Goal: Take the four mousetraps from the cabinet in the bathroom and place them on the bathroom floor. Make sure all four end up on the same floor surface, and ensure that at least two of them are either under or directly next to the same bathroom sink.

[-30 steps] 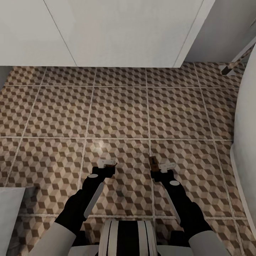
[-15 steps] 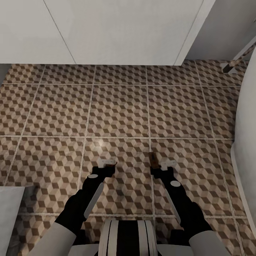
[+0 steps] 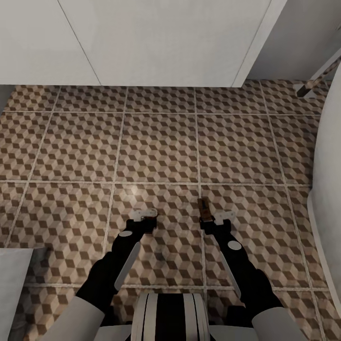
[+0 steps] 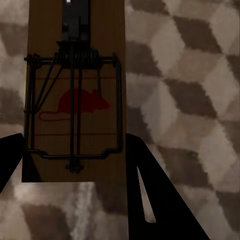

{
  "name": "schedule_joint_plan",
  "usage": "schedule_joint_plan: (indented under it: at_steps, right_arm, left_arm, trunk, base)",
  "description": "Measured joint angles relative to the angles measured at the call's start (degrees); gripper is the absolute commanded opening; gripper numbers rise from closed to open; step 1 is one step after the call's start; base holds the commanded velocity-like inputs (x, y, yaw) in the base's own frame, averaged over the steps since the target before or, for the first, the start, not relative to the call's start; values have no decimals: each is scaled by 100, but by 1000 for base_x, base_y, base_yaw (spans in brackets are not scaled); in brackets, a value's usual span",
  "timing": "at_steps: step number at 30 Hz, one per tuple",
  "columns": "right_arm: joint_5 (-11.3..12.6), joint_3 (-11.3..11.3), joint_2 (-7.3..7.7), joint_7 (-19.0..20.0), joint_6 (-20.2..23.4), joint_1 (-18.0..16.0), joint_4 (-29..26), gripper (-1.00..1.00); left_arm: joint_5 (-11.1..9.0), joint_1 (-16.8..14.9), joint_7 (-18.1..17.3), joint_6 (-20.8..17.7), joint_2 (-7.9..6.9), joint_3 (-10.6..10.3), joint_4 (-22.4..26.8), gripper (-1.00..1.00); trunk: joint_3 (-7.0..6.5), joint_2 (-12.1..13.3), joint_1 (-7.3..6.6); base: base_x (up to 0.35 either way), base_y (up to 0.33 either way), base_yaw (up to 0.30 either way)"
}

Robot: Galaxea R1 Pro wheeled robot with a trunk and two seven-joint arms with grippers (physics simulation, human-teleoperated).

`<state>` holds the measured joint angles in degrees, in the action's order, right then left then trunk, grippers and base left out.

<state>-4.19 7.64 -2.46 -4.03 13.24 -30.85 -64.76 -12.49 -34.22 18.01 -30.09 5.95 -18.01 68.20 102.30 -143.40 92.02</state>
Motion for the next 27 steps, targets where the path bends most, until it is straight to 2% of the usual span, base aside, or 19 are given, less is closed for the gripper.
schedule_joint_plan:
  at_steps: [5, 11, 17, 18, 21, 24, 27]
  right_arm:
    - [6, -2, -8, 1, -22, -3, -2, -100]
    - [1, 1, -10, 8, -27, -2, -166, -100]
    - [0, 137, 1, 9, -27, 1, -192, -100]
    - [0, 142, 4, 9, -27, 1, -193, -100]
    - [-11, 145, 16, -27, 5, -1, -194, -100]
    - [-15, 142, 10, -53, 51, -3, -234, -100]
    - [-16, 140, -1, -74, 298, -2, -313, -100]
  left_arm:
    - [1, -5, 9, -62, 4, 0, 362, -100]
    - [9, -28, 17, -388, -9, 31, 695, -100]
    - [2, -29, 22, -504, -110, 57, 1311, -100]
    - [1, -29, 24, -543, -116, 58, 1327, -100]
    - [-3, -29, 46, -1038, -133, 62, 1161, -100]
    - [-1, -29, 52, -1171, -136, 74, 933, -100]
    - [2, -29, 47, -1216, -134, 231, 667, -100]
  trunk:
    - [0, 0, 0]
    - [0, 0, 0]
    - [0, 0, 0]
    - [0, 0, 0]
    - [0, 0, 0]
    - [0, 0, 0]
    - [0, 0, 0]
  base:
    - [0, 0, 0]
    - [0, 0, 0]
    - [0, 0, 0]
    - [0, 0, 0]
    - [0, 0, 0]
    - [0, 0, 0]
    - [0, 0, 0]
